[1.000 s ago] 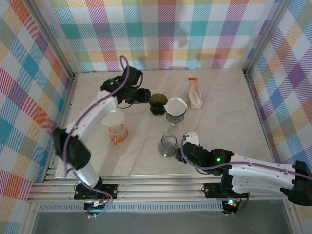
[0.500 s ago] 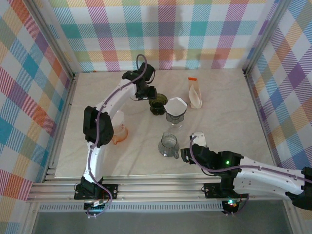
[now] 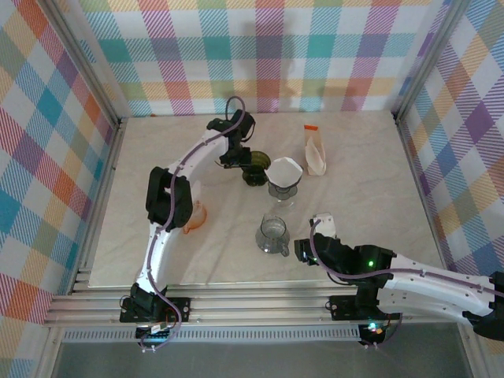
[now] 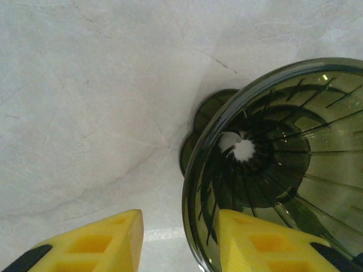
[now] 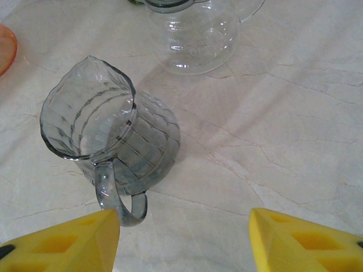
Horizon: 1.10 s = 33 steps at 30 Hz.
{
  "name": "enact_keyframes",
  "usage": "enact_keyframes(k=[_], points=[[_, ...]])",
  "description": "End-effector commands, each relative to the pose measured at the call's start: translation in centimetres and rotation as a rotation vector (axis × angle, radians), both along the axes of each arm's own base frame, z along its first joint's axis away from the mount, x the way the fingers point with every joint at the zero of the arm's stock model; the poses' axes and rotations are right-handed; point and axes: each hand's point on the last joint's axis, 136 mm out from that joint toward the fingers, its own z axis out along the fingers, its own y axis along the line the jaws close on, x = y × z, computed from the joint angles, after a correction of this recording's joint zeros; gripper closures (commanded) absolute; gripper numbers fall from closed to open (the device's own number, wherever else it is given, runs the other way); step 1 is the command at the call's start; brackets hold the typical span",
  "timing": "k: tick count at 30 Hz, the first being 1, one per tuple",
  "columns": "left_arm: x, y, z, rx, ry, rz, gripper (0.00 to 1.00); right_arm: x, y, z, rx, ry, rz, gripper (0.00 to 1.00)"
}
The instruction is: Place the coffee filter in the dripper
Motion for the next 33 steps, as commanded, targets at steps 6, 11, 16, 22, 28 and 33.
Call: enact_keyframes(k=[6,11,16,22,28,33], points=[[1.0,0.1,-0.2,0.004,-0.009,0.028,0.71,-0.1,-1.1,-0.4,-0.014,-0.006,-0.029,0.38],[1.3,-0.2,0.0,-0.008,-0.02,0.041,0.77,-0.1,-1.2,-0.4,-0.013,-0.004,-0.032,0.38],[1.5,-0.3,-0.5,-0.001,-0.014,0.048,0.75,-0.1,-1.2,-0.7,-0.01,-0.002,-0.036,0.38],[1.7,-0.6,-0.3,-0.011,-0.027,0.061,0.79,-0.2,-1.4,-0.9,-0.011,0.003,-0.044,0.38],[2.3,-0.7,1.7,-0.027,-0.071,0.07,0.91,-0.1,-1.6,-0.8,-0.005,0.0,-0.049,0.38],[2.8,-0.6,4.2,-0.033,-0.117,0.074,1.0,-0.1,-1.7,-0.8,0.0,0.0,-0.056,0.38]])
